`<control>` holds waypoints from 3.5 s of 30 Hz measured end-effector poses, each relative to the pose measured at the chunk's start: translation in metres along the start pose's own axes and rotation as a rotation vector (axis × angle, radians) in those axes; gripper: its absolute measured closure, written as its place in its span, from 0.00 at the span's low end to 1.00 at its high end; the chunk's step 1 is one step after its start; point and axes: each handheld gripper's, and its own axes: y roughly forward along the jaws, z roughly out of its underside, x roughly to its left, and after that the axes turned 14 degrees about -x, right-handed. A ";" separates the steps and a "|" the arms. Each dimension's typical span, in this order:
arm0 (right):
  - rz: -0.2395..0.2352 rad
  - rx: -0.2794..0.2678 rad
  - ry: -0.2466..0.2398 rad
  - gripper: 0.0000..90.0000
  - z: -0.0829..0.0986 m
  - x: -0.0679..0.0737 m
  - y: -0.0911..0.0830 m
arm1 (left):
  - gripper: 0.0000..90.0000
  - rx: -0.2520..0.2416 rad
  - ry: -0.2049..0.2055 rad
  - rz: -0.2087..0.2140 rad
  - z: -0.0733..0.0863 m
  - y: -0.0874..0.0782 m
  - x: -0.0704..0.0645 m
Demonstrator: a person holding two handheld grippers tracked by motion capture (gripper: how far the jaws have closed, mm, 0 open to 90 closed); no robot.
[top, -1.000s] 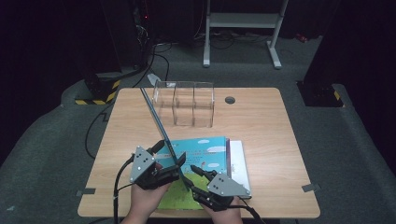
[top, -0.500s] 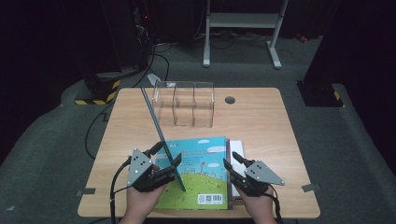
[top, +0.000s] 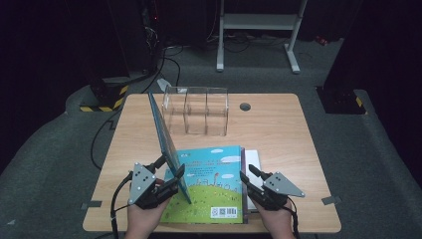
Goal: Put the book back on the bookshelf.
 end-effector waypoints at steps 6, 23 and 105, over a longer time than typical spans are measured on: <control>0.007 0.003 0.007 0.66 0.002 -0.004 -0.001 | 0.54 0.001 0.003 -0.016 0.000 -0.003 0.004; -0.007 0.003 0.028 0.66 0.002 -0.003 0.004 | 0.87 -0.008 0.011 -0.177 -0.002 -0.027 0.032; 0.043 0.094 0.043 0.70 0.020 -0.015 0.006 | 0.82 -0.012 -0.035 -0.197 0.008 -0.038 0.092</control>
